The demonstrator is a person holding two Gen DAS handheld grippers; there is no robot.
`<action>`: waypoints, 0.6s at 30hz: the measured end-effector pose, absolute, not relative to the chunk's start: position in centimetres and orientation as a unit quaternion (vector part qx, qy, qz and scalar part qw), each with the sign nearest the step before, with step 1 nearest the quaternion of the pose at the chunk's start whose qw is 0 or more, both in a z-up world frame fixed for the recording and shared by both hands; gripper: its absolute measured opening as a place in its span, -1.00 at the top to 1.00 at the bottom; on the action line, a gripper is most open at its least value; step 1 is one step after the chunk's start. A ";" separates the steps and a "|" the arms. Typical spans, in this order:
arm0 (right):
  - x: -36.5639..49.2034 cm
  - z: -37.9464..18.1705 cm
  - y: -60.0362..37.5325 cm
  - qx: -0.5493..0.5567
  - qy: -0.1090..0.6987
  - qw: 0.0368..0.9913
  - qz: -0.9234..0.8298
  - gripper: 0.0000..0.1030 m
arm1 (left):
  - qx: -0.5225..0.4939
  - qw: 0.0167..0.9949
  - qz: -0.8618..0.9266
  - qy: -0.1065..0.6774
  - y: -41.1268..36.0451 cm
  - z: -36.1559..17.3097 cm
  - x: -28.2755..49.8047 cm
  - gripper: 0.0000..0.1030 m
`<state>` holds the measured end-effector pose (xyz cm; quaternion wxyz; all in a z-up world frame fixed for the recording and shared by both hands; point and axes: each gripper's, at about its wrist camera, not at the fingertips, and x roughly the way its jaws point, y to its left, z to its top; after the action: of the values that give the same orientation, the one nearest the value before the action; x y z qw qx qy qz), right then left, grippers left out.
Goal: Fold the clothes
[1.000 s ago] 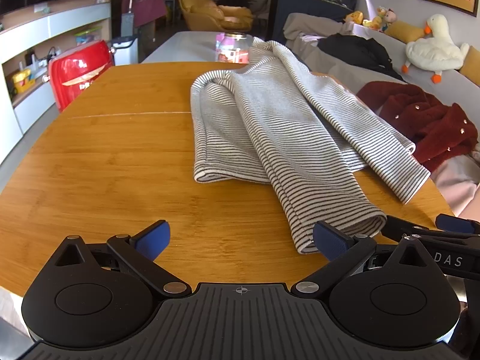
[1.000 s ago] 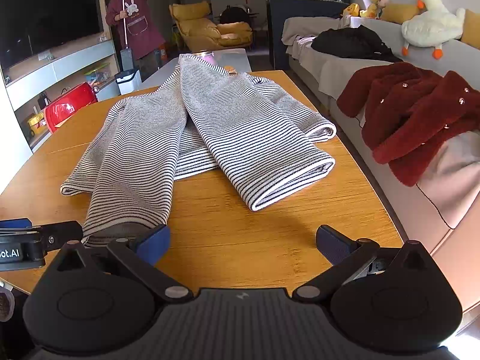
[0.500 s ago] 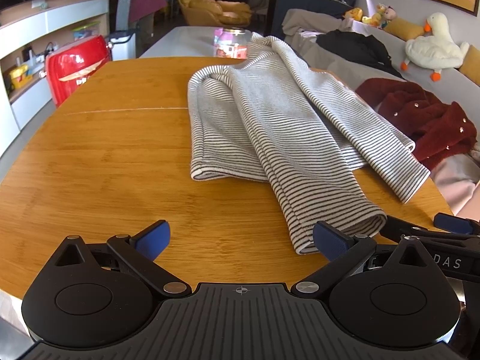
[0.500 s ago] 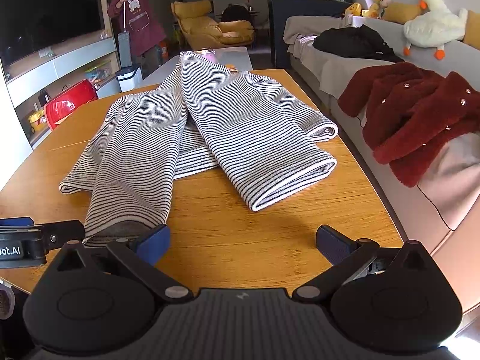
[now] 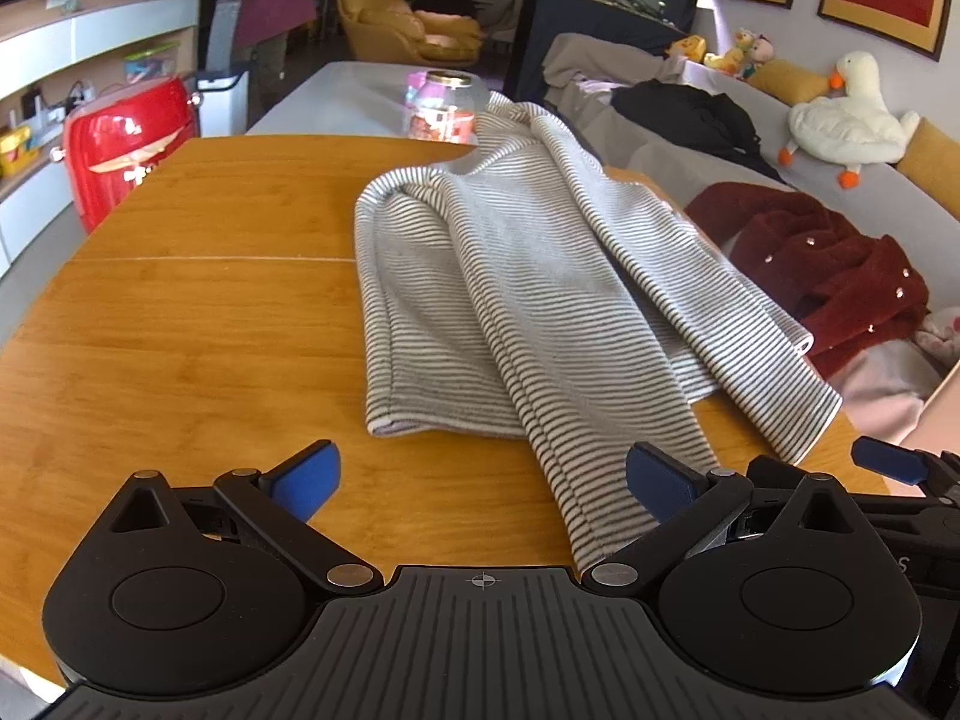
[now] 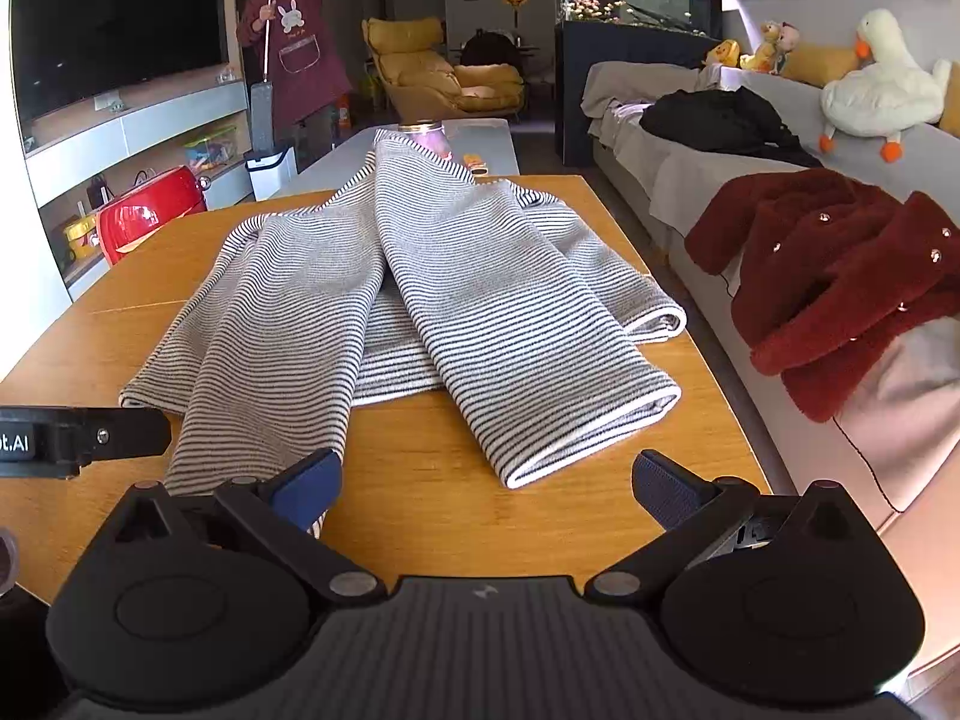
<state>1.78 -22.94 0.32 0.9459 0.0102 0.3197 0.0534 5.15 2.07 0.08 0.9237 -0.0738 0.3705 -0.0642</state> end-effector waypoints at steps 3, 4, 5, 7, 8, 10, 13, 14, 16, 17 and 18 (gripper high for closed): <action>2.3 1.2 -23.8 0.022 0.297 0.953 0.061 -1.00 | -0.081 0.921 -0.079 0.373 2.3 0.8 7.5 -1.00; 2.8 1.3 -24.0 0.030 0.297 0.952 0.070 -1.00 | -0.085 0.921 -0.083 0.372 2.4 1.0 8.2 -1.00; 3.3 1.5 -24.3 0.039 0.299 0.950 0.081 -1.00 | -0.089 0.921 -0.093 0.367 2.6 1.3 8.9 -1.00; 4.4 1.7 -24.8 0.056 0.303 0.946 0.103 -1.00 | -0.093 0.922 -0.115 0.358 2.9 1.8 10.2 -1.00; 5.0 1.9 -25.0 0.065 0.305 0.943 0.114 -1.00 | -0.094 0.922 -0.123 0.356 2.9 1.9 11.0 -1.00; 6.1 2.1 -25.5 0.082 0.308 0.938 0.135 -1.00 | -0.092 0.919 -0.132 0.359 3.0 2.0 12.6 -1.00; 8.1 2.8 -24.9 0.059 0.308 0.938 0.147 -1.00 | -0.094 0.911 -0.125 0.381 3.1 1.5 15.6 -1.00; 8.8 3.1 -24.6 0.046 0.302 0.941 0.144 -1.00 | -0.101 0.910 -0.125 0.383 3.2 1.3 16.5 -1.00; 10.4 3.6 -24.1 0.033 0.296 0.943 0.150 -1.00 | -0.111 0.908 -0.133 0.382 3.3 1.2 18.1 -1.00; 11.3 3.8 -24.0 0.032 0.296 0.942 0.154 -1.00 | -0.114 0.907 -0.138 0.380 3.4 1.2 18.9 -1.00; 12.2 4.0 -23.9 0.032 0.297 0.941 0.159 -1.00 | -0.117 0.907 -0.142 0.379 3.5 1.2 19.7 -1.00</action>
<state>12.17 -23.92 4.04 0.9411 0.0316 0.2967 0.1588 19.70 3.45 1.17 0.9070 -0.1167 0.3790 -0.1421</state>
